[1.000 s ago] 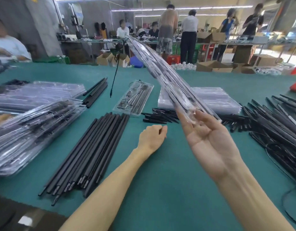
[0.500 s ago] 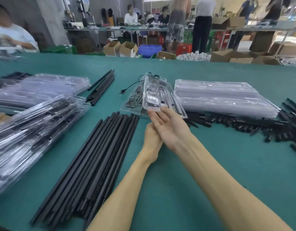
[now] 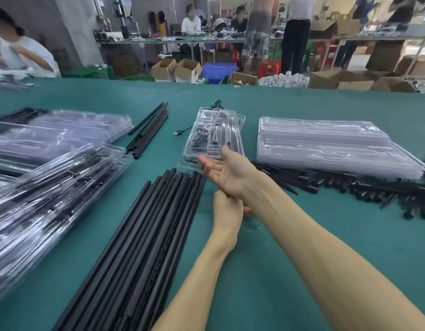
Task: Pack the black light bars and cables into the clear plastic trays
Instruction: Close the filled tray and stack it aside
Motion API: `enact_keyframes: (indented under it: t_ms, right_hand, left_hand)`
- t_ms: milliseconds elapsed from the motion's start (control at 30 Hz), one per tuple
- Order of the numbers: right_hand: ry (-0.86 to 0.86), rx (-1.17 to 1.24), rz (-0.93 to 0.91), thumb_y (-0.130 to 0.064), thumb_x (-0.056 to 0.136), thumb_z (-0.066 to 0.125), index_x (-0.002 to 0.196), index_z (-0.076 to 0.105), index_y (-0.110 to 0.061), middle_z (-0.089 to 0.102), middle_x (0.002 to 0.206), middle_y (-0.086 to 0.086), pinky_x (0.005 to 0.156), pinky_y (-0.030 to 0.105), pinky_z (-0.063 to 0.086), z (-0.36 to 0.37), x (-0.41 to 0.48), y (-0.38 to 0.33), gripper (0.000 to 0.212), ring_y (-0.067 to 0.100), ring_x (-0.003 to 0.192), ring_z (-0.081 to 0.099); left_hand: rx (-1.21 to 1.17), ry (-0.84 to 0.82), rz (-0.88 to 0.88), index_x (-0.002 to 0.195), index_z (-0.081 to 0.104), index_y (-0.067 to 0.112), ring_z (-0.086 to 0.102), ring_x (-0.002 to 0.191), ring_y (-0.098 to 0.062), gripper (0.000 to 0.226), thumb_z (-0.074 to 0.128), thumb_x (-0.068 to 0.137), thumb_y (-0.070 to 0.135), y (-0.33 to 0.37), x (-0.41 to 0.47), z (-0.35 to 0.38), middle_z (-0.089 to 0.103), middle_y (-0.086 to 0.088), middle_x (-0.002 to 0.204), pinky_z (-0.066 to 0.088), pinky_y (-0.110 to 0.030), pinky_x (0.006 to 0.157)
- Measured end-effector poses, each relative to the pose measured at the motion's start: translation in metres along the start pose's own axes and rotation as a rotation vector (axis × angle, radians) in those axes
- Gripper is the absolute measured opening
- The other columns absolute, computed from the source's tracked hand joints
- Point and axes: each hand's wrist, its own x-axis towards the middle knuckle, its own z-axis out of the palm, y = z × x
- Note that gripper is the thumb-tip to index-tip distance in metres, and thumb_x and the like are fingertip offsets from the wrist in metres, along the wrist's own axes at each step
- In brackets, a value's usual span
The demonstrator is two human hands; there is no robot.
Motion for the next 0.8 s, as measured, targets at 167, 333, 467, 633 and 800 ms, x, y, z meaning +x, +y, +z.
enact_keyframes:
  t_ms: [167,333,467,633,800]
  right_hand:
    - [-0.115,0.048,0.006,-0.009,0.108,0.041,0.139,0.037,0.018,0.054,0.133,0.039,0.098,0.034,0.052,-0.008,0.013,0.006,0.042,0.038,0.123,0.060]
    - [-0.172,-0.044,-0.111,0.007,0.102,0.041,0.120,0.048,0.027,0.062,0.119,0.039,0.096,0.033,0.056,-0.013,0.008,0.013,0.028,0.039,0.114,0.066]
    - [-0.174,-0.072,-0.243,0.008,0.099,0.049,0.121,0.050,0.026,0.070,0.102,0.032,0.083,0.028,0.061,-0.023,-0.008,0.013,0.029,0.031,0.091,0.074]
    - [0.006,-0.516,-0.435,-0.013,0.103,0.055,0.107,0.062,0.005,0.071,0.100,0.021,0.077,0.030,0.062,-0.044,-0.032,-0.003,0.020,0.022,0.085,0.073]
    - [0.464,-1.405,-0.840,-0.017,0.097,0.064,0.114,0.069,-0.006,0.070,0.108,0.006,0.094,0.030,0.049,-0.106,-0.056,-0.065,0.021,0.018,0.100,0.063]
  left_hand:
    - [-0.076,0.063,-0.023,0.080,0.076,0.026,0.067,0.083,-0.020,0.026,0.050,0.079,0.024,-0.001,0.003,-0.001,0.074,-0.005,0.086,0.055,-0.045,0.072]
    - [-0.069,0.054,-0.037,0.080,0.075,0.027,0.068,0.083,-0.013,0.032,0.044,0.075,0.024,-0.003,0.005,-0.003,0.075,0.005,0.083,0.055,-0.040,0.076]
    - [0.027,0.018,-0.006,0.093,0.068,0.019,0.063,0.084,-0.010,0.026,0.046,0.079,0.022,-0.002,0.000,0.000,0.072,0.003,0.088,0.051,-0.033,0.073]
    - [0.182,-0.043,0.031,0.083,0.064,0.006,0.060,0.059,-0.015,0.016,0.056,0.096,0.002,-0.006,0.003,0.001,0.065,-0.010,0.072,0.051,-0.031,0.056]
    - [0.112,0.005,0.010,0.096,0.062,-0.001,0.061,0.055,-0.011,0.013,0.053,0.102,0.007,-0.009,0.007,0.000,0.061,-0.014,0.082,0.052,-0.022,0.050]
